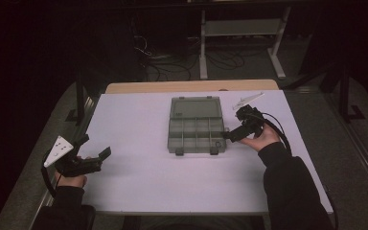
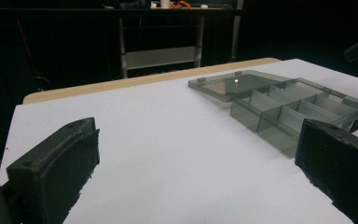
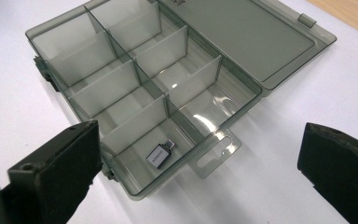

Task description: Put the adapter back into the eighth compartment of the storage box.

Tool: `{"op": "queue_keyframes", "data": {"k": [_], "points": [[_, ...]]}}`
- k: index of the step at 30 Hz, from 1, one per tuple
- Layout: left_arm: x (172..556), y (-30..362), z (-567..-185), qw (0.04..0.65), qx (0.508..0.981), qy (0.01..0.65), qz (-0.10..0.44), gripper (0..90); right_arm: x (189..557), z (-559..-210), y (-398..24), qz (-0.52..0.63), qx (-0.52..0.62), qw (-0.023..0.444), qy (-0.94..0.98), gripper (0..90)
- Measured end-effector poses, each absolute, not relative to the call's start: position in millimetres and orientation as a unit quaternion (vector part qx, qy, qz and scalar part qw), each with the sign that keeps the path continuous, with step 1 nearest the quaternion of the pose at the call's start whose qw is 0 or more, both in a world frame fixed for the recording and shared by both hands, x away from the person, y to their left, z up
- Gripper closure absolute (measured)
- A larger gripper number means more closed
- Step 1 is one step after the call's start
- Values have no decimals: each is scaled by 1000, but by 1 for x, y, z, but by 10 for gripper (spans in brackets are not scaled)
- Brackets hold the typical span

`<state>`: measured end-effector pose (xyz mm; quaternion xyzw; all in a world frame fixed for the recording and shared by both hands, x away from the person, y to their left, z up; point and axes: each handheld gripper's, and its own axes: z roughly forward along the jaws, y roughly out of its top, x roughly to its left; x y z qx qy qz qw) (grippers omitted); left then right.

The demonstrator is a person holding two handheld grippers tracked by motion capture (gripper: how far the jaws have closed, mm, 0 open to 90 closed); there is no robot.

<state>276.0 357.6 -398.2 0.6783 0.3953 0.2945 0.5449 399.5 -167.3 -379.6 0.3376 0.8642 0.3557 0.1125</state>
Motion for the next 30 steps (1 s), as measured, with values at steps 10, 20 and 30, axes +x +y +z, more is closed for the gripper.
{"op": "queue_keyframes", "data": {"k": [10,20,30], "points": [[276,357,-399,543,679,397,293,0,389,-378,-178,371,335,118,858,0],[277,358,-399,542,680,398,291,0,379,-373,-186,387,331,125,851,0],[277,358,-399,541,679,399,294,0,369,-377,-195,393,333,126,848,0]]}}
